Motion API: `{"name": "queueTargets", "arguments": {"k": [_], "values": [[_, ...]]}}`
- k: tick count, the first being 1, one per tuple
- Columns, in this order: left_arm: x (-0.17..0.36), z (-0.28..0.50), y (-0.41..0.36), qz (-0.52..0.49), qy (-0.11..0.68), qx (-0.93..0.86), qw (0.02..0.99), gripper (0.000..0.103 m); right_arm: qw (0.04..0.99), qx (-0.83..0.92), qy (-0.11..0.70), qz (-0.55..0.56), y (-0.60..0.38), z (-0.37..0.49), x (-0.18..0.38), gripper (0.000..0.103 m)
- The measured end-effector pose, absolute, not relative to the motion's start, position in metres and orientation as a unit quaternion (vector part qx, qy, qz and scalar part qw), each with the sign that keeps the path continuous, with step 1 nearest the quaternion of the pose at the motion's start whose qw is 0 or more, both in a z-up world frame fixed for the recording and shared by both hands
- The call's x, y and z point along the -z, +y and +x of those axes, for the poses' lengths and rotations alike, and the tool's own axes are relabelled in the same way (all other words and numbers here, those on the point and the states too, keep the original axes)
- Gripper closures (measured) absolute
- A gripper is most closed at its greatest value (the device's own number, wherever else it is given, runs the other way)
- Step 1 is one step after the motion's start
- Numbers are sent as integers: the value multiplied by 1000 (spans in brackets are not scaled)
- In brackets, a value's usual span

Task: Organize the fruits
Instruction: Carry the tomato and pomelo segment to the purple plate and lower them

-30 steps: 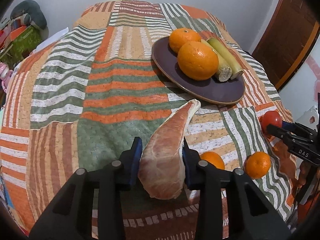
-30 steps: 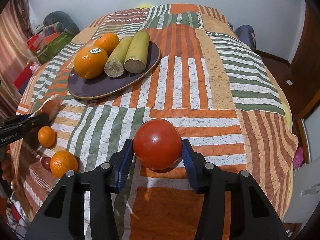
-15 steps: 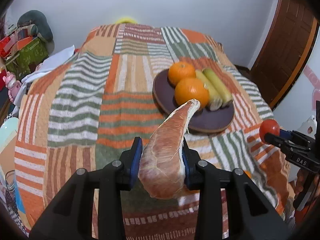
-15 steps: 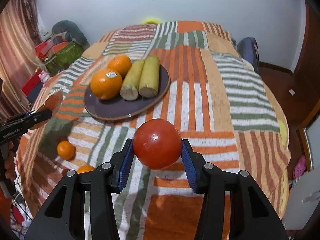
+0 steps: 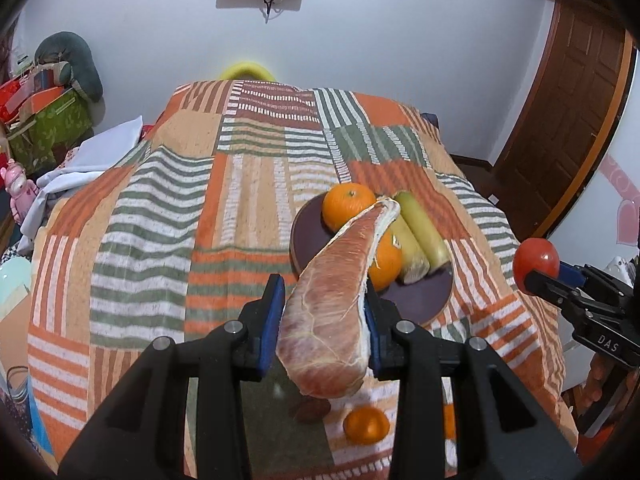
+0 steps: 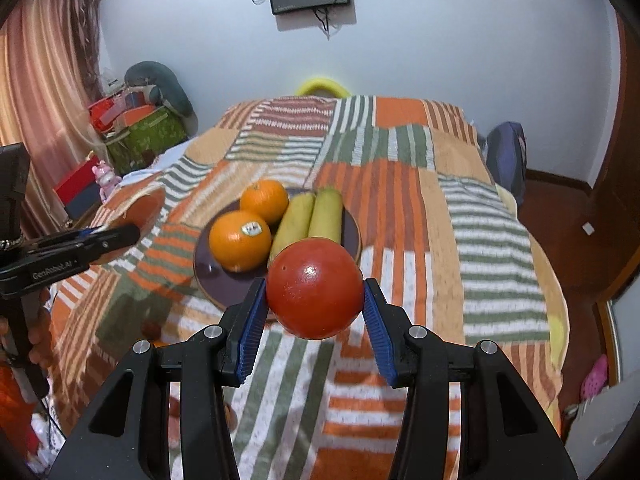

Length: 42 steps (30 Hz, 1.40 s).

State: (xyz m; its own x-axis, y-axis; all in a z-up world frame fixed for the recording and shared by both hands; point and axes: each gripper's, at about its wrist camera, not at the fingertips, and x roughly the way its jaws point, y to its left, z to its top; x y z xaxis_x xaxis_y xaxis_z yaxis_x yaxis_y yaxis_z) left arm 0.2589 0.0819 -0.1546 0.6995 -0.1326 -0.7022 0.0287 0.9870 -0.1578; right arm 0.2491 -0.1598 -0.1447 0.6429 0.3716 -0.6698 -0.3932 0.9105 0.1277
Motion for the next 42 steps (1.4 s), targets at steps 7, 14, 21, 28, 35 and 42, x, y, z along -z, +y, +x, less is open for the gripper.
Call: {"name": "queueTargets", "arguments": {"k": [7, 14, 21, 28, 35, 42], "values": [[152, 282, 77, -57, 381, 43, 922, 67, 908, -222, 355, -22, -148, 268, 143, 59], [154, 308, 75, -59, 378, 47, 923, 67, 907, -229, 353, -26, -137, 287, 146, 59], [166, 338, 70, -58, 385, 47, 920, 67, 903, -234, 359, -27, -128, 311, 159, 59], [183, 360, 73, -70, 391, 28, 917, 67, 900, -236, 365, -29, -116, 335, 168, 59], [196, 371, 70, -71, 404, 28, 912, 67, 896, -245, 370, -32, -105, 350, 173, 59], [203, 374, 65, -66, 417, 34, 906, 66, 890, -250, 380, -33, -100, 357, 185, 57]]}}
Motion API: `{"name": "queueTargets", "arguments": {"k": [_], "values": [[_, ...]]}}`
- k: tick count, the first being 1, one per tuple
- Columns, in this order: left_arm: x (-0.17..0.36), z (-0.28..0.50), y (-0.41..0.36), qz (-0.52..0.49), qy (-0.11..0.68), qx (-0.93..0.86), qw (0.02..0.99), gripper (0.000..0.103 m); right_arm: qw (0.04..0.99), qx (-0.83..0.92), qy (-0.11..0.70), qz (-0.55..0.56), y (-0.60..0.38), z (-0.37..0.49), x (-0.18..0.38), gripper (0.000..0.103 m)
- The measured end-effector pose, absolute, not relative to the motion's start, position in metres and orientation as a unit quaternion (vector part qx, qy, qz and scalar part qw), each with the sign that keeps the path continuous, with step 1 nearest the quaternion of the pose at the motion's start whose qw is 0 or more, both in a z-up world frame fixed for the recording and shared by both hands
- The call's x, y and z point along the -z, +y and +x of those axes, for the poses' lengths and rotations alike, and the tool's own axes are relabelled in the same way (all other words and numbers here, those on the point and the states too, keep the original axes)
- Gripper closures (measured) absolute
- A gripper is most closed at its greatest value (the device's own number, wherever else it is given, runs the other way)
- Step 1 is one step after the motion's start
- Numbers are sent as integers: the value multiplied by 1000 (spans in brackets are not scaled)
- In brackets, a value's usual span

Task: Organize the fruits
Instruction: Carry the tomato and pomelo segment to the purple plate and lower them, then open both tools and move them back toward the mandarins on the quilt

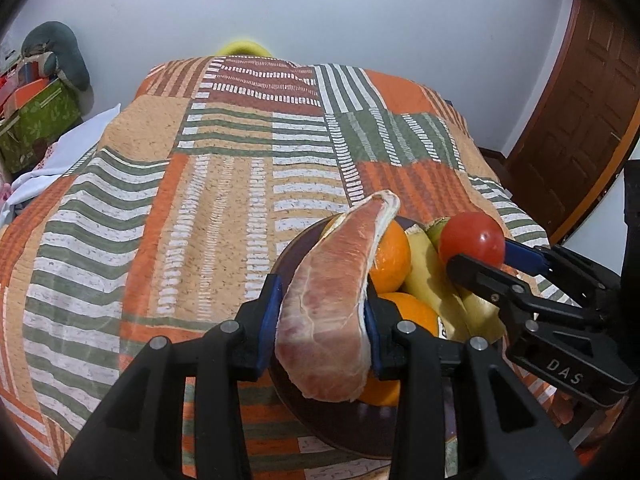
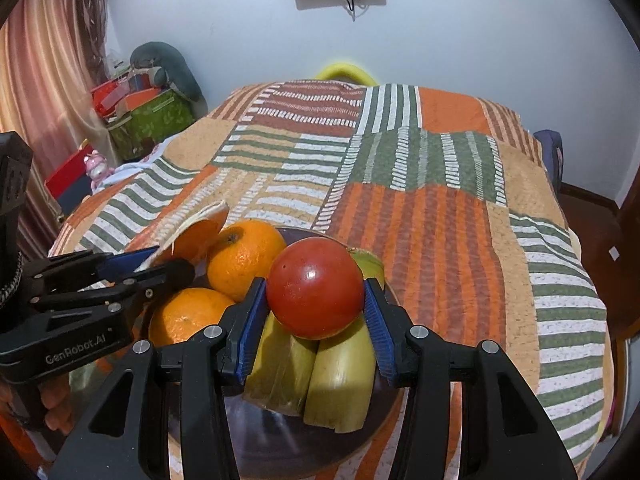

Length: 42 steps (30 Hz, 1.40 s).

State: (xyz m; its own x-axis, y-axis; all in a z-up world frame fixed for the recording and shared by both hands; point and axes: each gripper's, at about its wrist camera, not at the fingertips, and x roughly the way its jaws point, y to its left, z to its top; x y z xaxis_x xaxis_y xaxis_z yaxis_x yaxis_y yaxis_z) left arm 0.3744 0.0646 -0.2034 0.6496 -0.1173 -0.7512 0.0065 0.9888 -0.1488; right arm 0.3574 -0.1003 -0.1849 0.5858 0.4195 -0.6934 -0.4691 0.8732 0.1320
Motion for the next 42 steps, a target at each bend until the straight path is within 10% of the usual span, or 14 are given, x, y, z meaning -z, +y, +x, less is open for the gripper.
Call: {"name": "queueTargets", "arguments": {"k": [6, 42], "values": [[198, 370, 63, -73, 414, 49, 906, 54, 888, -252, 384, -35, -101, 357, 184, 57], [95, 212, 66, -36, 348, 19, 937, 53, 910, -237, 338, -45, -135, 231, 106, 50]]}}
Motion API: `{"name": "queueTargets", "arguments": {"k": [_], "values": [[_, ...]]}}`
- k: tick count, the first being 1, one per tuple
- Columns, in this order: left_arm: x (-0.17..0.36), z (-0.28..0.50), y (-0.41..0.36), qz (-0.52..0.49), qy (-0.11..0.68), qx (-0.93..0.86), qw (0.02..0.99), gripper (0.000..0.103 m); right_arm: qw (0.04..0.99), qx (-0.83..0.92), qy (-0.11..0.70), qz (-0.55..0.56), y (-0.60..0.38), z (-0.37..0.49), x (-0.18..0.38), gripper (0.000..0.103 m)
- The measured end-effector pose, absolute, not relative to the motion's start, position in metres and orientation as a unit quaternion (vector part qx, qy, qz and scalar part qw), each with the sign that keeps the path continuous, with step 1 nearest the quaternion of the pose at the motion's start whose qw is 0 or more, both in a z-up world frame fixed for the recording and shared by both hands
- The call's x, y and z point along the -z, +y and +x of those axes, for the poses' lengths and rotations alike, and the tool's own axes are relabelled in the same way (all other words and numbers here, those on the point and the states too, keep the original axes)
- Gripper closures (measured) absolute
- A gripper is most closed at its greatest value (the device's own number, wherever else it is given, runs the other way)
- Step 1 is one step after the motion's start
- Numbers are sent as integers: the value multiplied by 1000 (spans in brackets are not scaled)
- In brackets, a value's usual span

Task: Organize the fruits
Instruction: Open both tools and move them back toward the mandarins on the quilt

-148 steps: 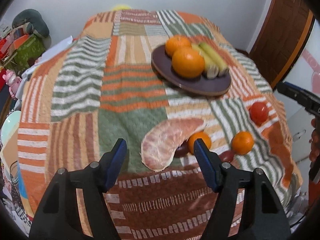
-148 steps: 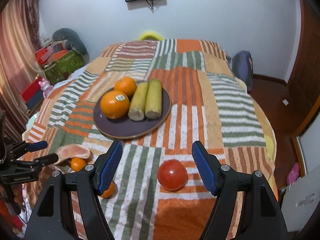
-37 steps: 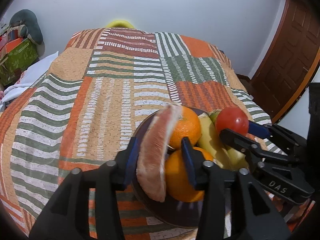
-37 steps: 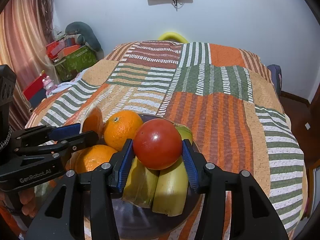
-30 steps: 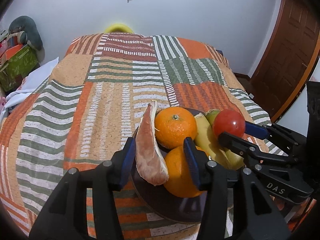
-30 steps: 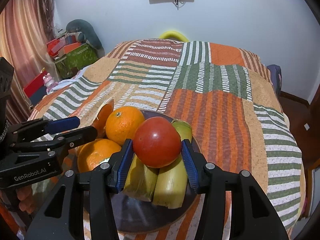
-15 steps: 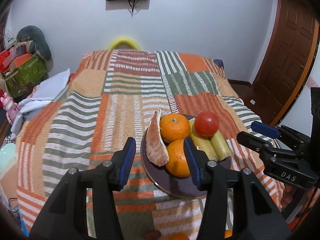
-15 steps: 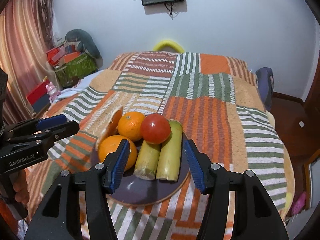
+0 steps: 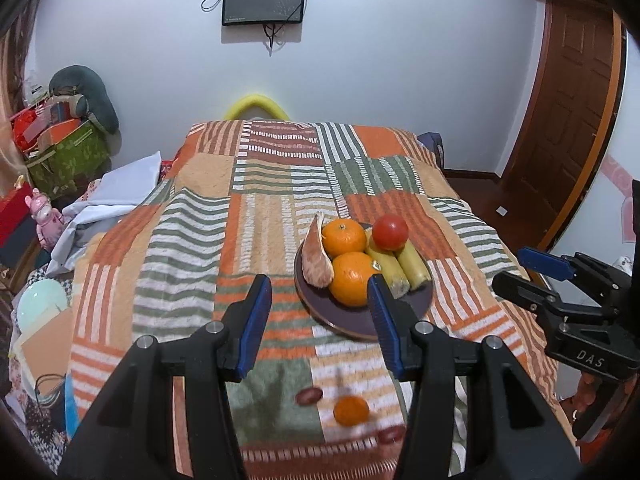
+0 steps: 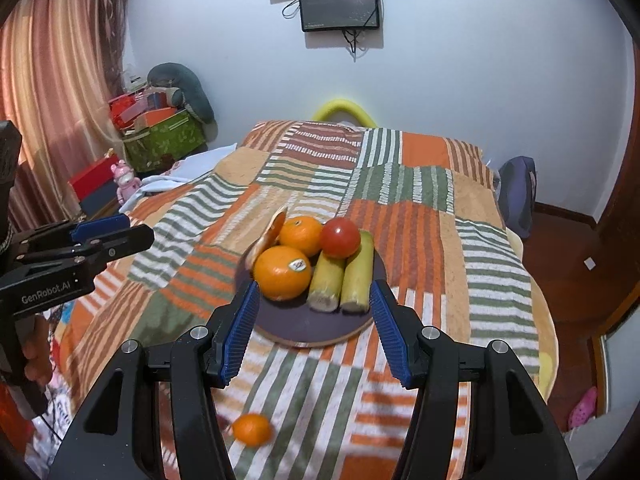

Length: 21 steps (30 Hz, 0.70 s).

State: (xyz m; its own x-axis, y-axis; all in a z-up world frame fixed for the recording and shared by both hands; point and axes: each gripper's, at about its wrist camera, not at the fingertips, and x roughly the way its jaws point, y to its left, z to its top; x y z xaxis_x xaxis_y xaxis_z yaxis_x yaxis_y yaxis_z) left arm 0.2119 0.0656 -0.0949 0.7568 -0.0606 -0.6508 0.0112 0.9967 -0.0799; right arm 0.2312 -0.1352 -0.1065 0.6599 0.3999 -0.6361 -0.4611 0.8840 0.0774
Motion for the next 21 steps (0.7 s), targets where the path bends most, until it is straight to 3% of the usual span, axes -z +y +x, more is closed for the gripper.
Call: {"name": "queueTargets", "arguments": {"k": [11, 21], "values": [[114, 168, 65, -38, 377, 19, 925, 41, 893, -248, 368, -74, -120, 192, 135, 49], [171, 161, 52, -25, 436, 32, 899, 41, 862, -262, 428, -77, -110, 182, 192, 49]]}}
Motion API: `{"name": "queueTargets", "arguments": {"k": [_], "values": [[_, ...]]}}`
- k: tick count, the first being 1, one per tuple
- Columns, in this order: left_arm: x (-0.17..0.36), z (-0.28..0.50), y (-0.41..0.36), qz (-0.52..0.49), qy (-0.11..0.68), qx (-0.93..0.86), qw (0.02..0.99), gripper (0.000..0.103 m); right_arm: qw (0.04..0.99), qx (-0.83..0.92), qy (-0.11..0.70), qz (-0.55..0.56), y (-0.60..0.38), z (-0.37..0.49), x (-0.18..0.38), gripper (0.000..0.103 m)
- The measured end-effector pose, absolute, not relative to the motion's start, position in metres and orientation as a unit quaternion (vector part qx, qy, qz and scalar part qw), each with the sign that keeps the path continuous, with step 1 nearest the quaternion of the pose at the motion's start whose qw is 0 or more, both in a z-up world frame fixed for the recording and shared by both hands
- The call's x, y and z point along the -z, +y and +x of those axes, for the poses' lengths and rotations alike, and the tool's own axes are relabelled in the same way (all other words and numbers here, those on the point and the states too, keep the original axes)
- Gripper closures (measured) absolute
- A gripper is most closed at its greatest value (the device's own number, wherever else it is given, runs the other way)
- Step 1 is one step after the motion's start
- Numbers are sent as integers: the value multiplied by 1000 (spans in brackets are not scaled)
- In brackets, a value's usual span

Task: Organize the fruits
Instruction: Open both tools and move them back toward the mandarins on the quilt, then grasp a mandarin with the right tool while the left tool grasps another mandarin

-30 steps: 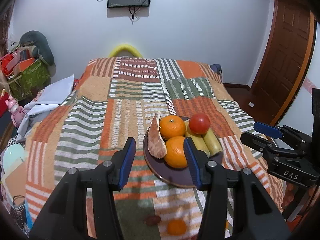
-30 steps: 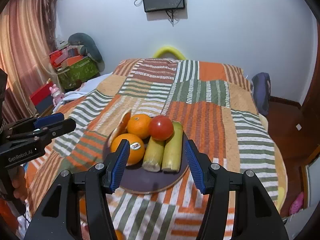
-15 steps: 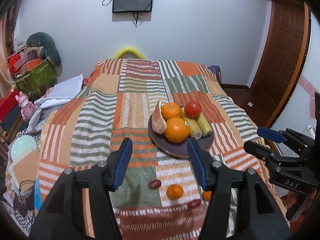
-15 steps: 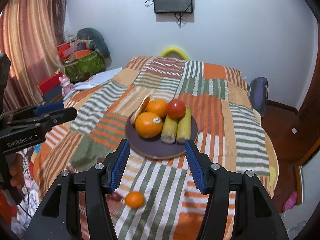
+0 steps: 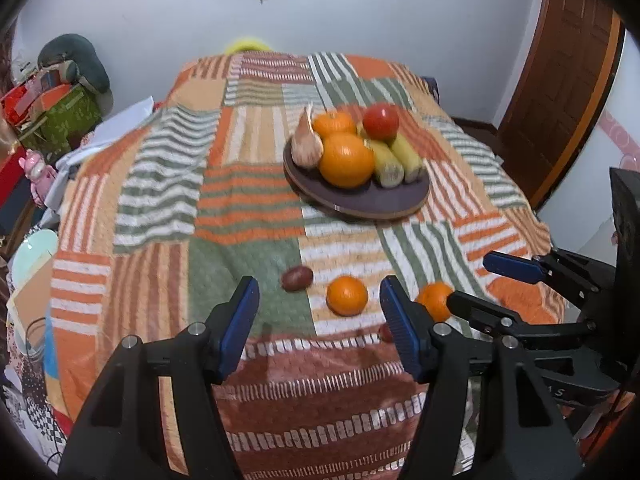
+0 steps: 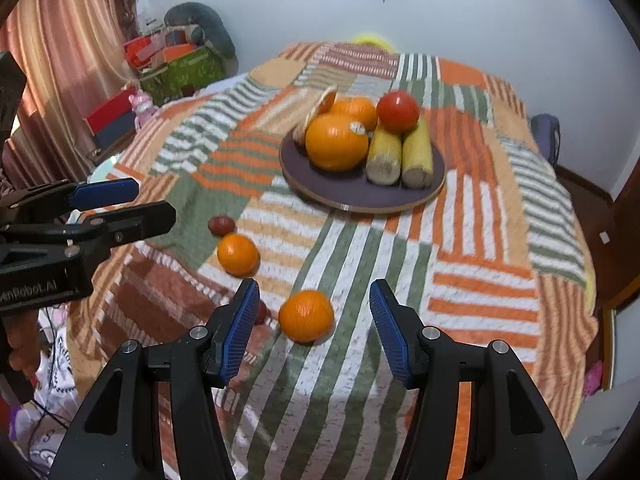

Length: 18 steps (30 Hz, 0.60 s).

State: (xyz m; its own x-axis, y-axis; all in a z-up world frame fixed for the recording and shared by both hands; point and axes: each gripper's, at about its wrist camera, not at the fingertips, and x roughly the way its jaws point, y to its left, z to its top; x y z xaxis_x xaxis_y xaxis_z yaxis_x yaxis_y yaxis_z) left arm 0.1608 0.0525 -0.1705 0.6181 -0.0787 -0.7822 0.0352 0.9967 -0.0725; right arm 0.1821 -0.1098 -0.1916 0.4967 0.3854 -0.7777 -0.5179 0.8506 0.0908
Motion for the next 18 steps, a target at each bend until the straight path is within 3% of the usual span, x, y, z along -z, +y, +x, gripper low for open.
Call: {"name": "queueTargets", "arguments": {"k": [7, 11, 18], "values": [[203, 173, 50, -32, 467, 39, 883, 41, 839, -277, 464, -60, -107, 186, 218, 49], [213, 179, 46, -31, 473, 47, 879, 44, 836, -282, 467, -55, -107, 188, 222, 67], [225, 190, 36, -28, 489, 63, 870, 55, 844, -281, 453, -54, -114, 187, 214, 69]]}}
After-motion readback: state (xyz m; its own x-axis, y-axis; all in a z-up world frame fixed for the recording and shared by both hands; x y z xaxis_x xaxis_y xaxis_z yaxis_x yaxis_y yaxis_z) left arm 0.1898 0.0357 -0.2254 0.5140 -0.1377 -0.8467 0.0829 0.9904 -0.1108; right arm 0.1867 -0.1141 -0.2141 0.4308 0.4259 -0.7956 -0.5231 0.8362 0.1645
